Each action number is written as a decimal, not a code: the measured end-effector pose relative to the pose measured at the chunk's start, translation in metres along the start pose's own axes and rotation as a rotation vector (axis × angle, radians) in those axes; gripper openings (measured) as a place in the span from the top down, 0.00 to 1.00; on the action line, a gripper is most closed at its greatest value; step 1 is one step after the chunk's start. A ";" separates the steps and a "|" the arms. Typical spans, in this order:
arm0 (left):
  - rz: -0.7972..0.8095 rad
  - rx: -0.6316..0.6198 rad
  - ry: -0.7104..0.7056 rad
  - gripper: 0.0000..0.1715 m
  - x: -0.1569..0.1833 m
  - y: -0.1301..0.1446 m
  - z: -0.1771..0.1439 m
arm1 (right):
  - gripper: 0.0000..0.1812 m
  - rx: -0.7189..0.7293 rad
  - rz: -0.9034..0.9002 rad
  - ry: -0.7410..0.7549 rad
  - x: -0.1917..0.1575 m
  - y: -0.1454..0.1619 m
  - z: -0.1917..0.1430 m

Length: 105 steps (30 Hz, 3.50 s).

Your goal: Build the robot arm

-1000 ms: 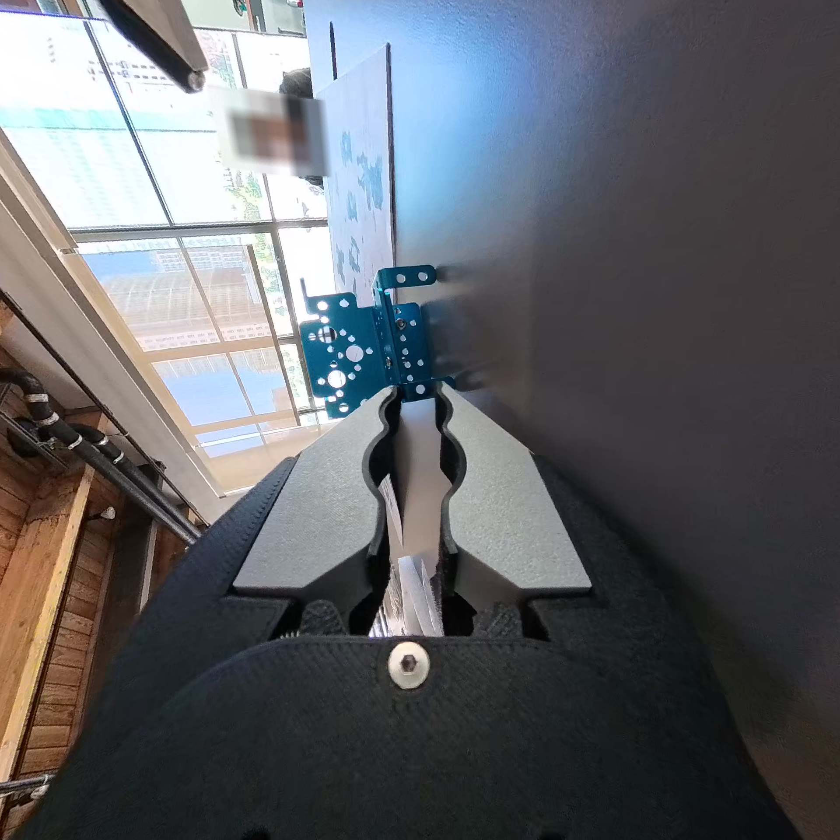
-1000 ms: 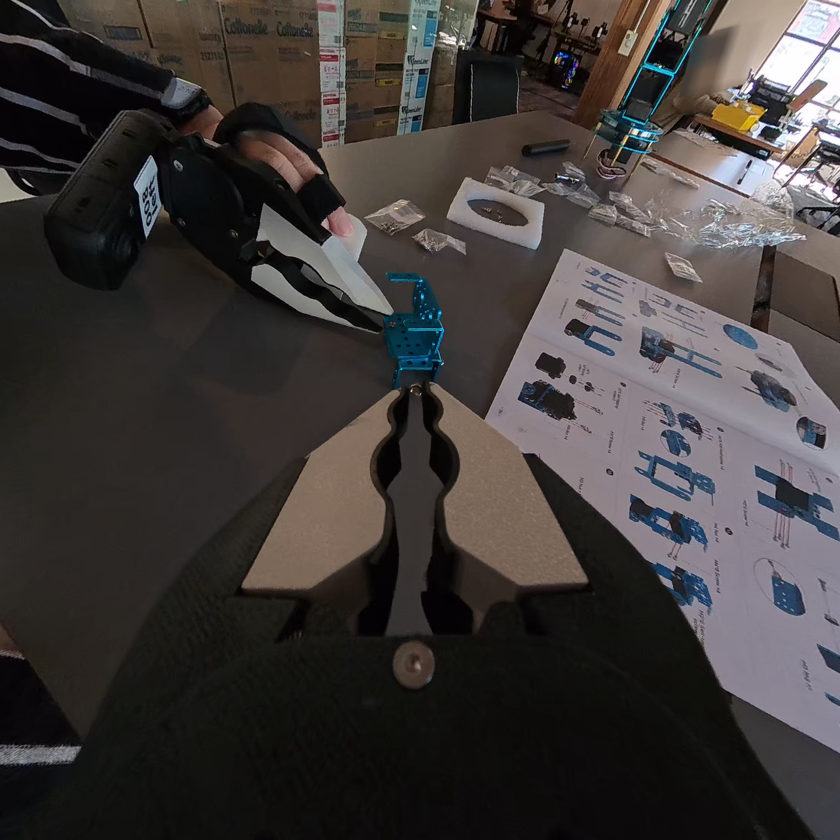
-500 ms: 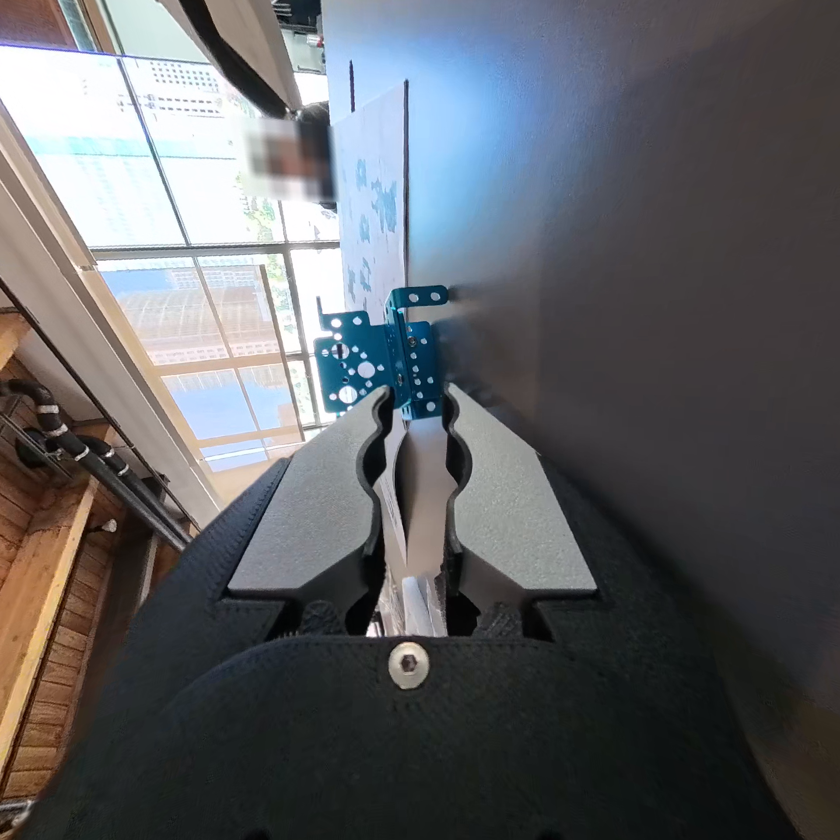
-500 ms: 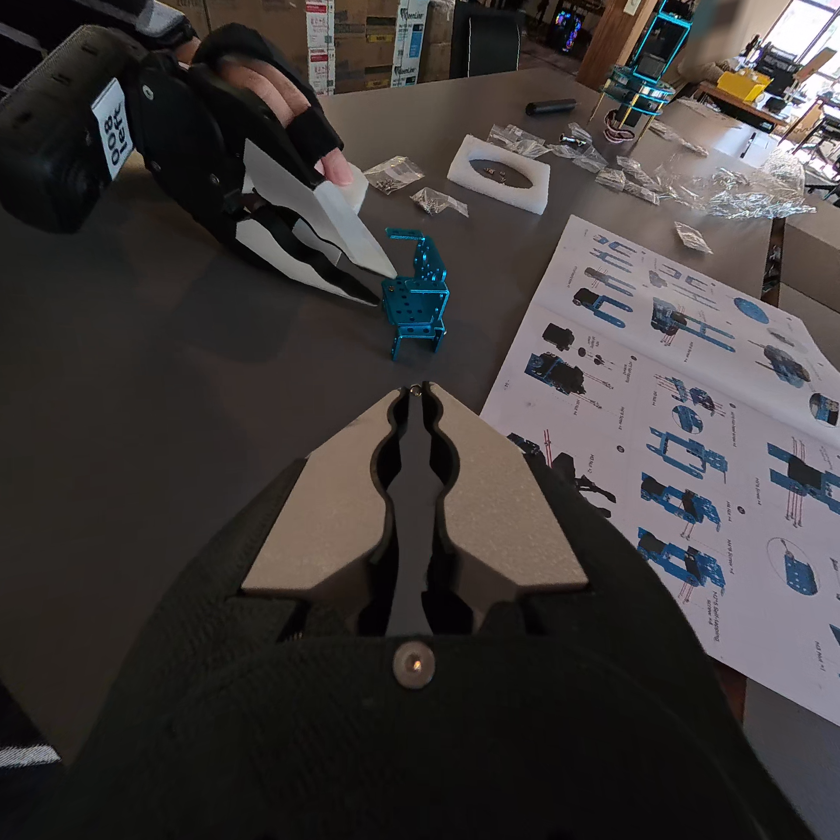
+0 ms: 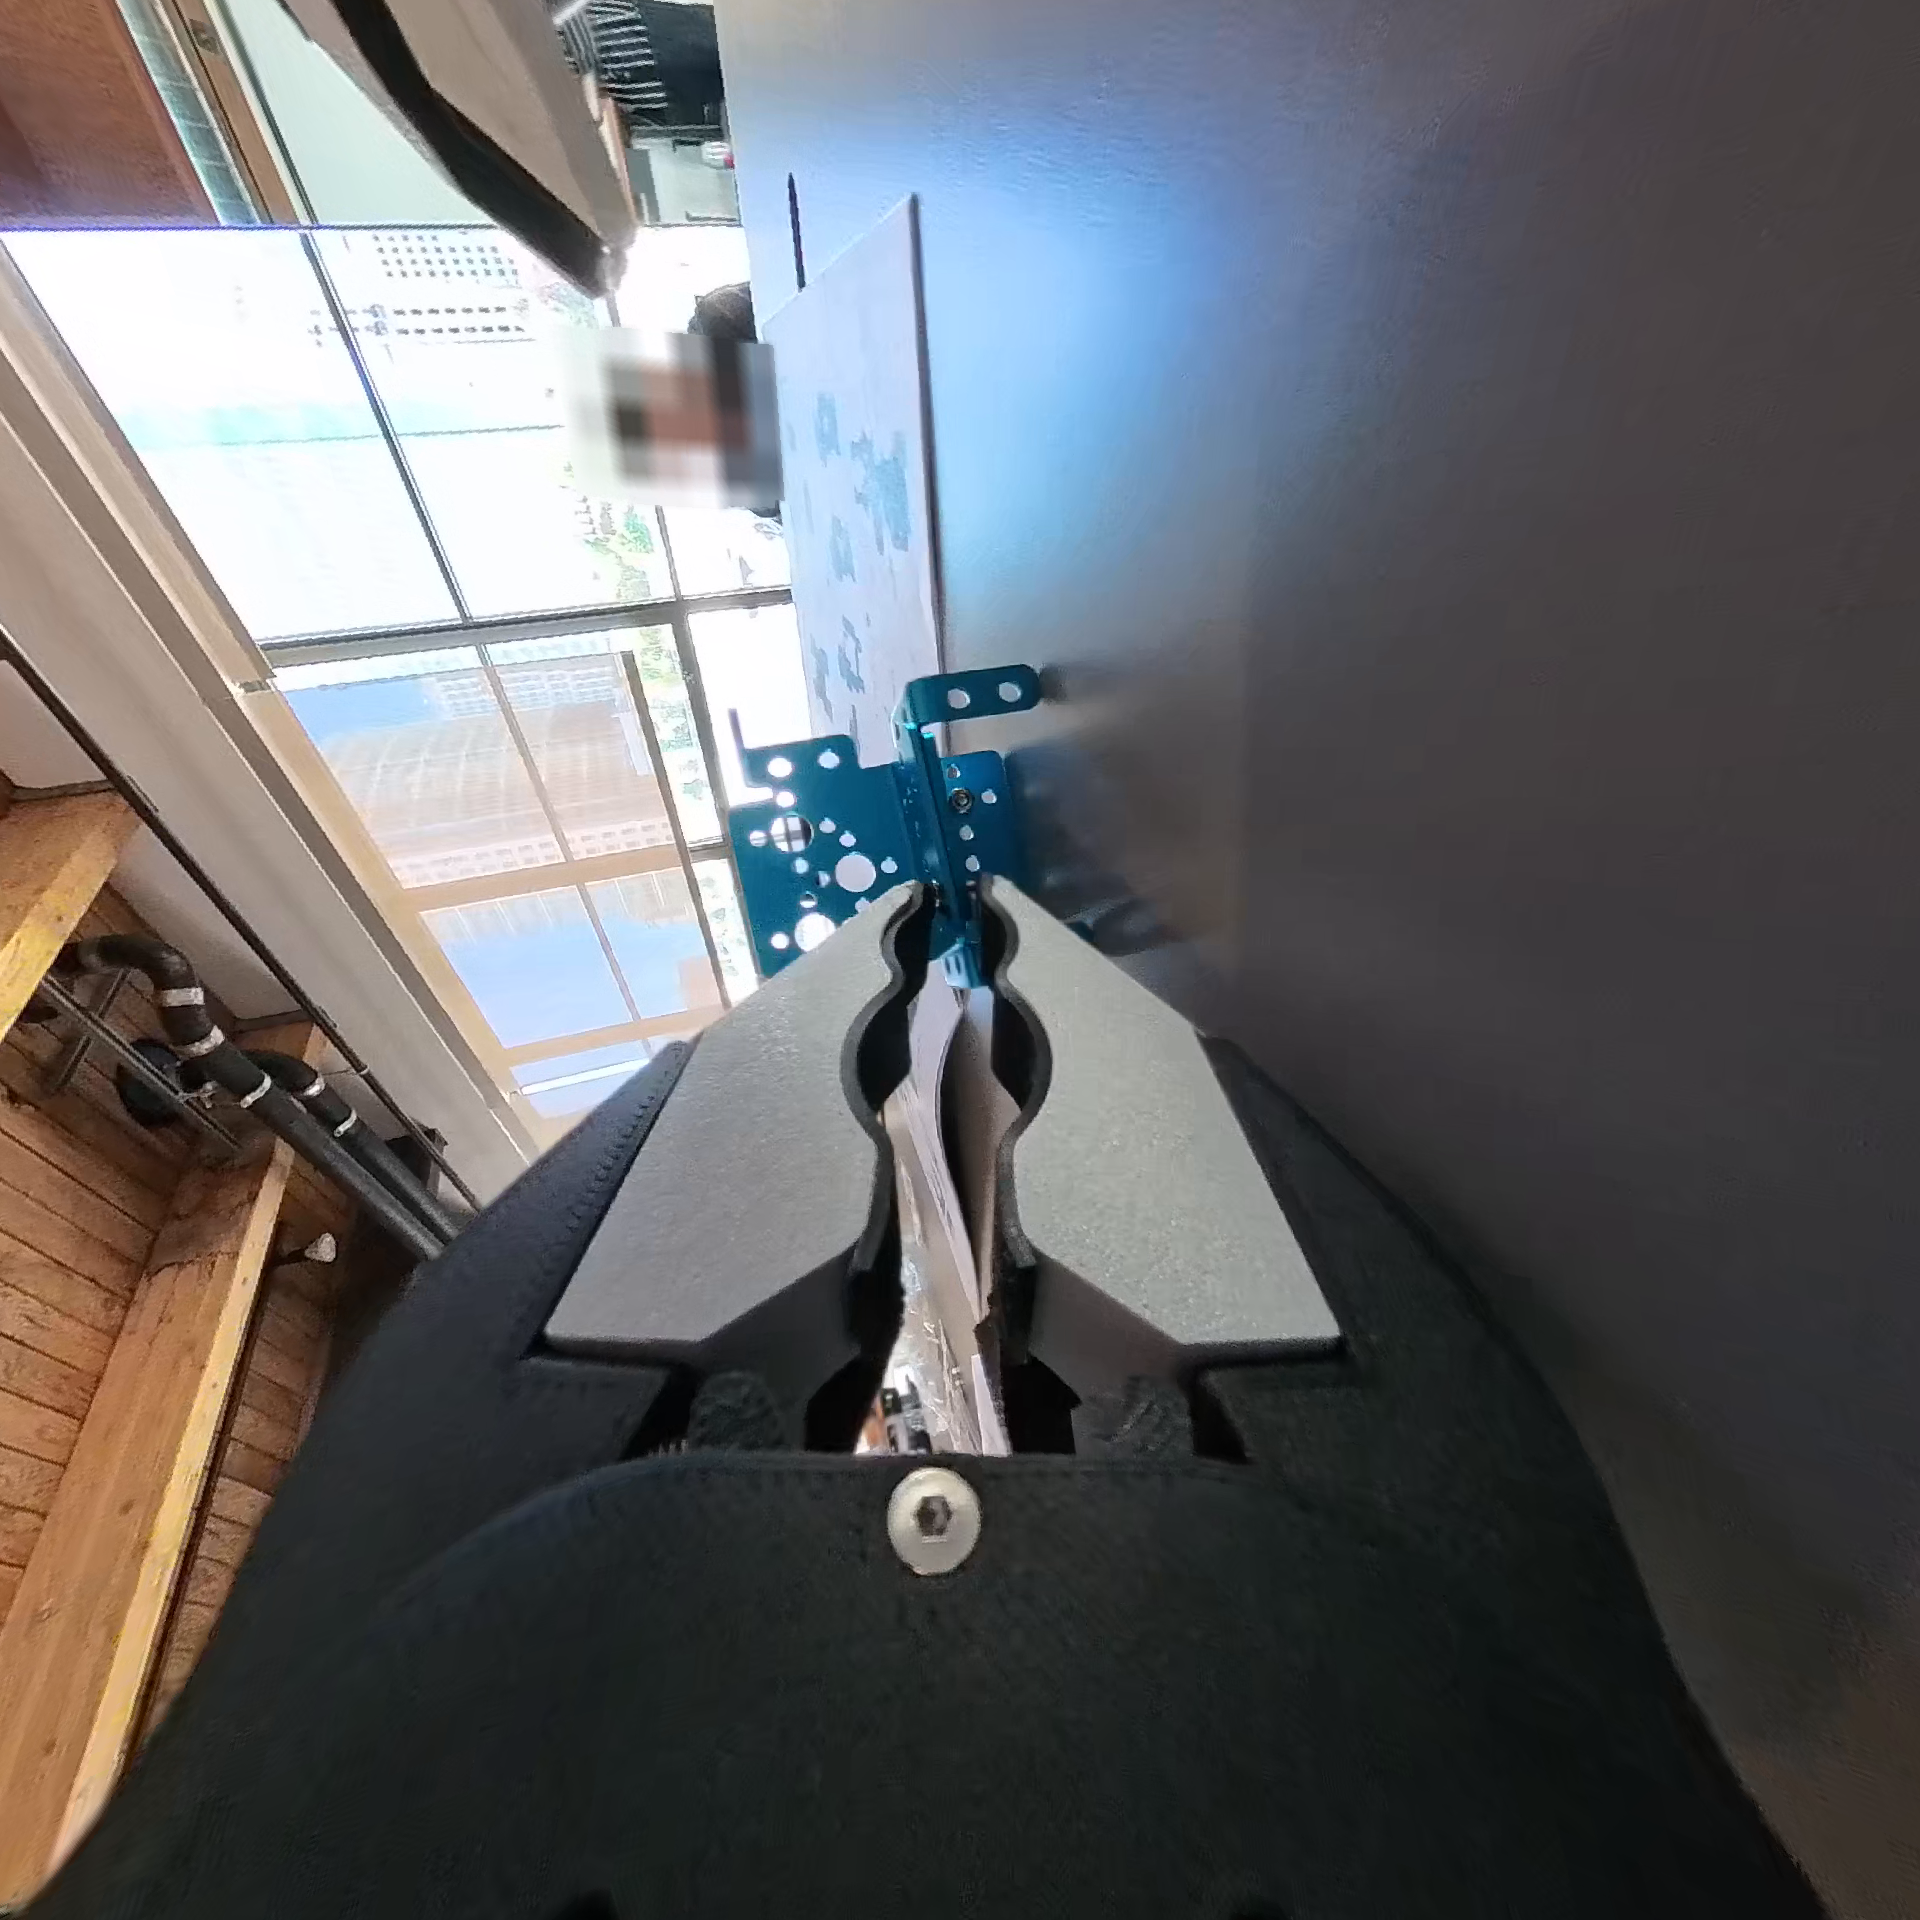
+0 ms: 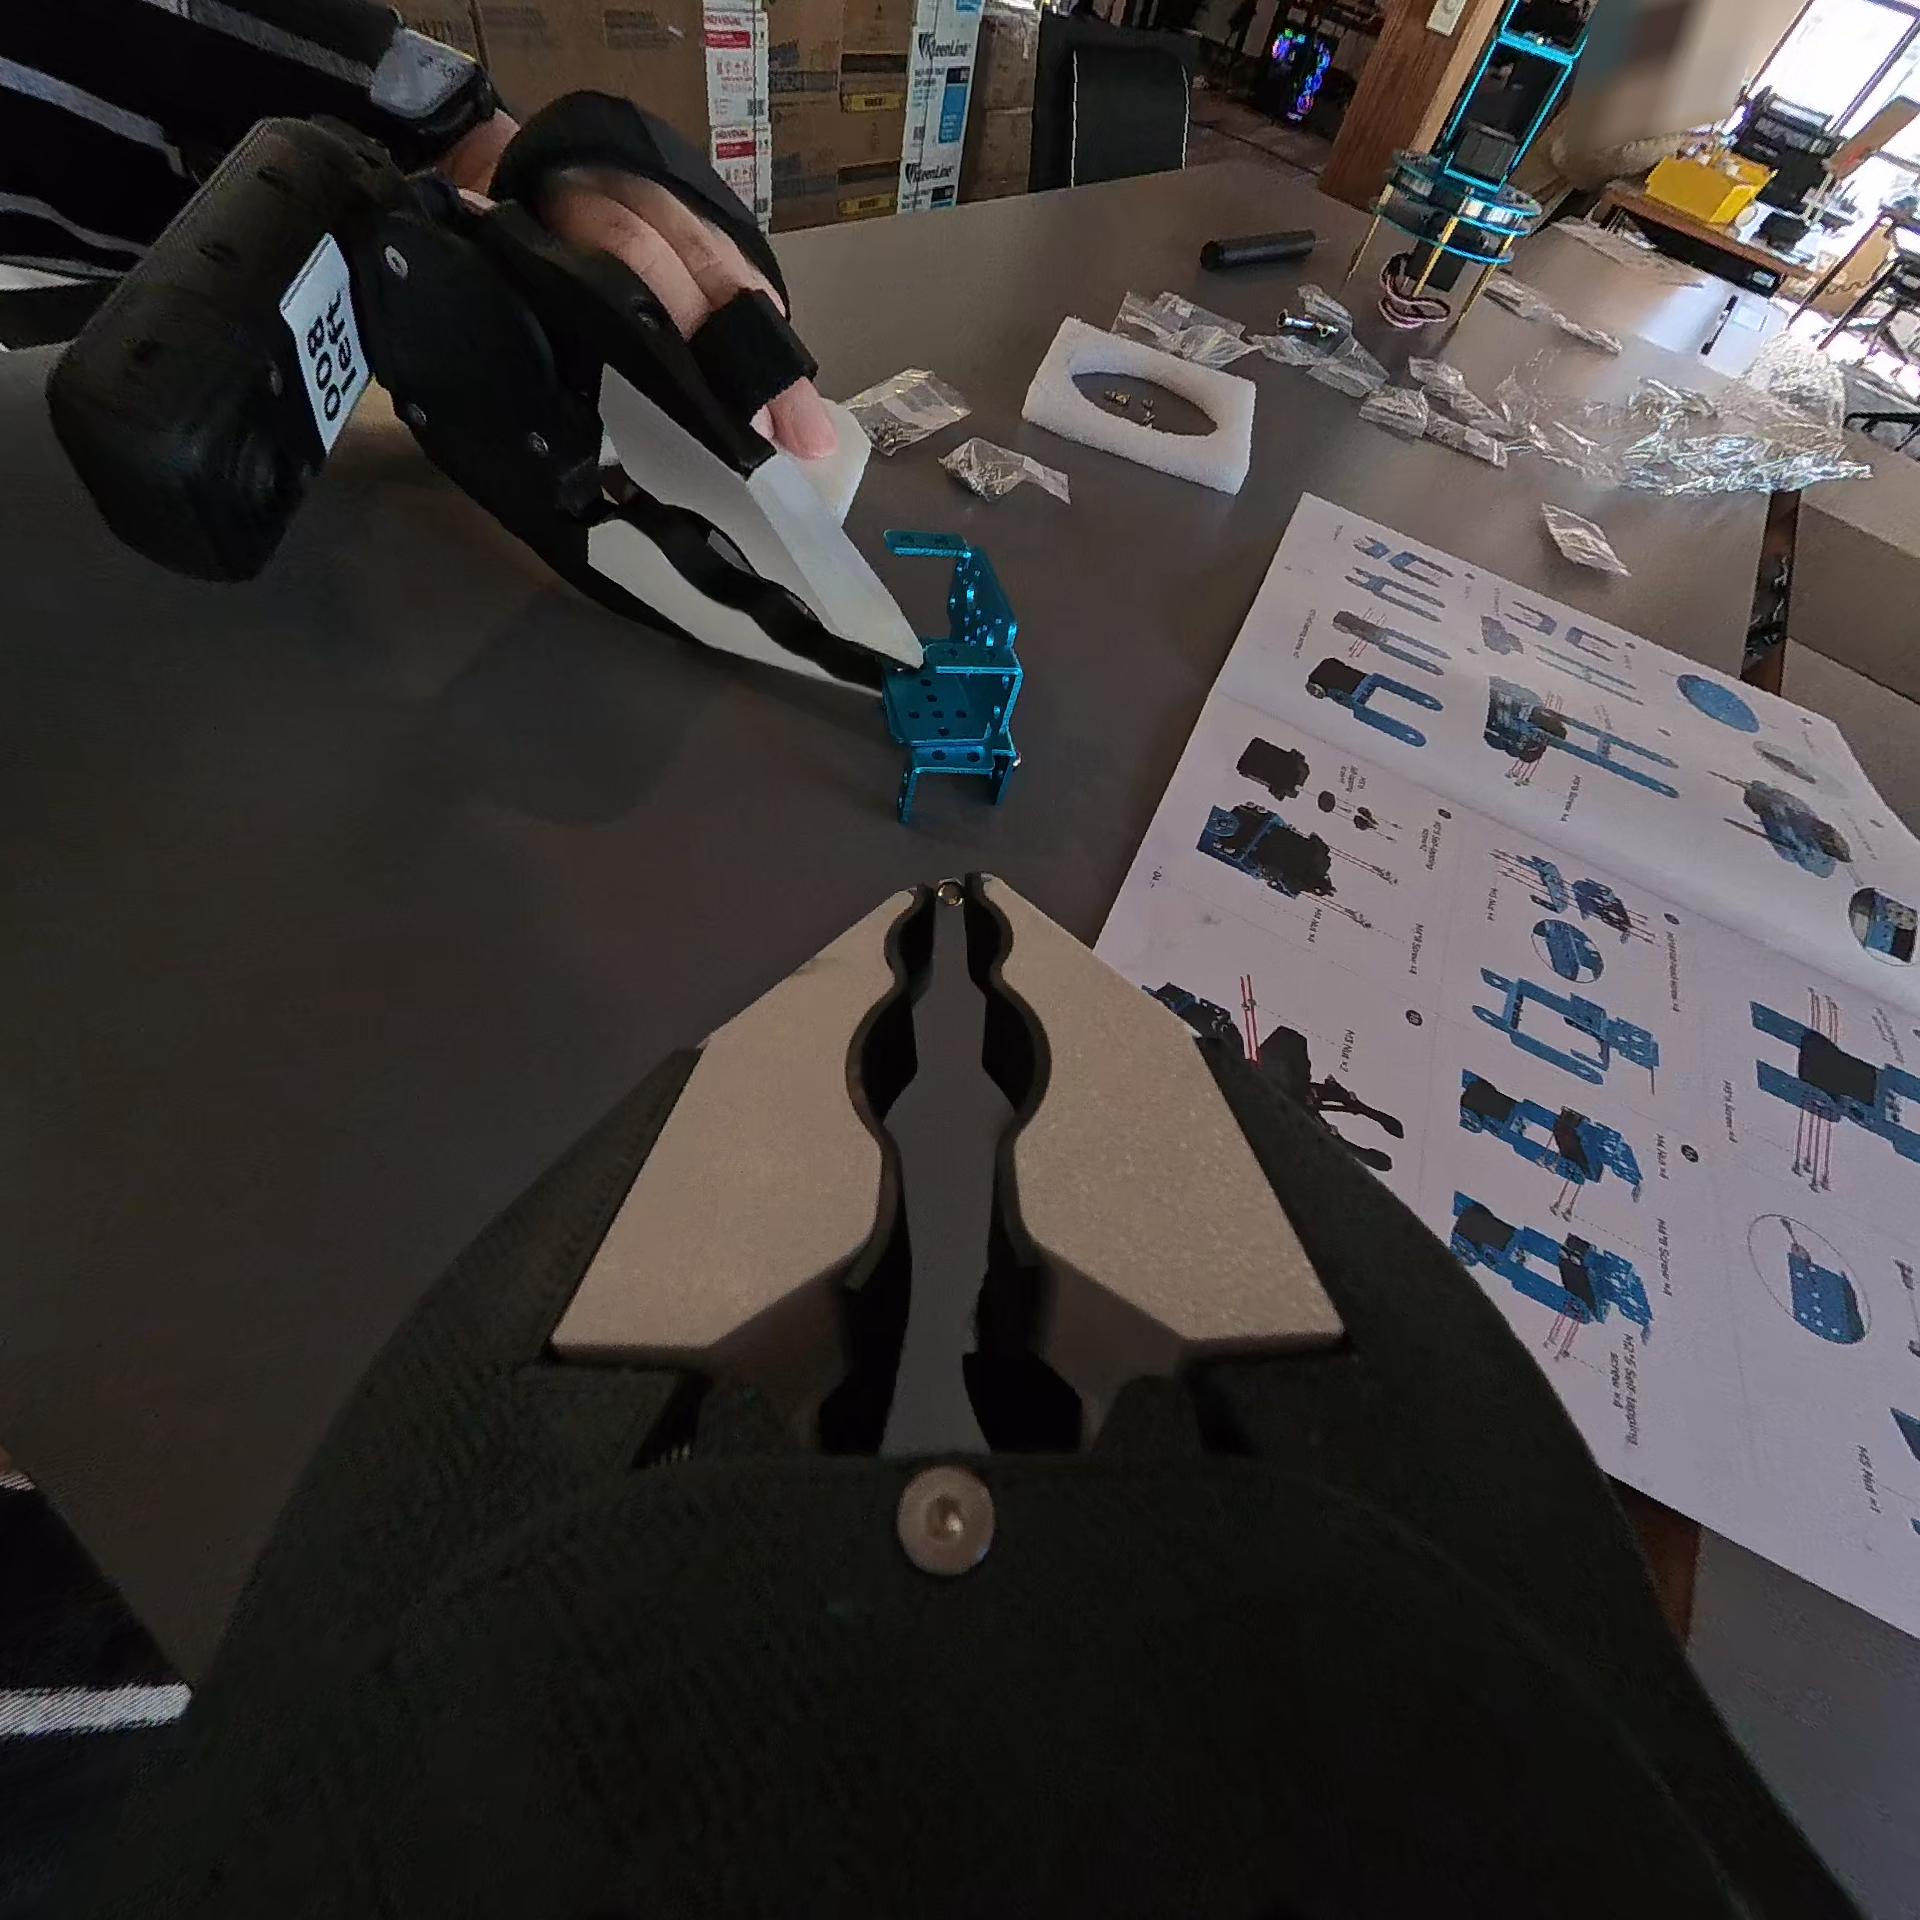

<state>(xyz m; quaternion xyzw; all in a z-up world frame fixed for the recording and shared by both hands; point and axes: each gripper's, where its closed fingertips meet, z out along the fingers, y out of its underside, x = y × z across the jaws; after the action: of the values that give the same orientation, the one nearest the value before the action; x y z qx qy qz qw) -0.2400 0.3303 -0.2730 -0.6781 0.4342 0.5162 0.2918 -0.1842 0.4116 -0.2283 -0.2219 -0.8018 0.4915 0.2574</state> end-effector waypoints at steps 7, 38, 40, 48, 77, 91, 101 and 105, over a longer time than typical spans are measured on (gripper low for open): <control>-0.015 -0.018 -0.001 0.96 -0.001 -0.001 0.000 | 0.97 0.010 -0.005 -0.002 -0.001 -0.003 0.000; -0.763 -0.134 0.263 0.96 -0.016 -0.016 -0.003 | 0.97 0.041 0.034 -0.045 -0.009 -0.010 -0.004; -0.854 -0.122 0.307 0.97 -0.017 -0.019 -0.005 | 0.97 0.047 0.045 -0.055 -0.009 -0.010 -0.004; -1.208 -0.081 0.468 0.97 -0.014 -0.028 -0.007 | 0.97 0.059 0.108 -0.106 -0.017 -0.009 0.000; -1.335 0.053 0.353 0.96 -0.013 -0.057 -0.009 | 0.98 0.042 0.272 -0.223 -0.026 -0.013 0.048; -1.311 0.076 0.356 0.92 -0.014 -0.063 -0.008 | 0.98 0.016 0.260 -0.220 -0.025 -0.009 0.047; -1.285 0.069 0.360 0.84 -0.011 -0.068 -0.013 | 0.97 0.016 0.249 -0.220 -0.028 -0.009 0.046; -1.295 0.064 0.374 0.83 -0.009 -0.069 -0.014 | 0.98 0.011 0.246 -0.209 -0.027 -0.008 0.045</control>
<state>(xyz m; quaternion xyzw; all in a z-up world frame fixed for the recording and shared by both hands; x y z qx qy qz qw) -0.1734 0.3523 -0.2643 -0.8706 -0.0015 0.0979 0.4821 -0.1930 0.3615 -0.2441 -0.2646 -0.7884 0.5441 0.1115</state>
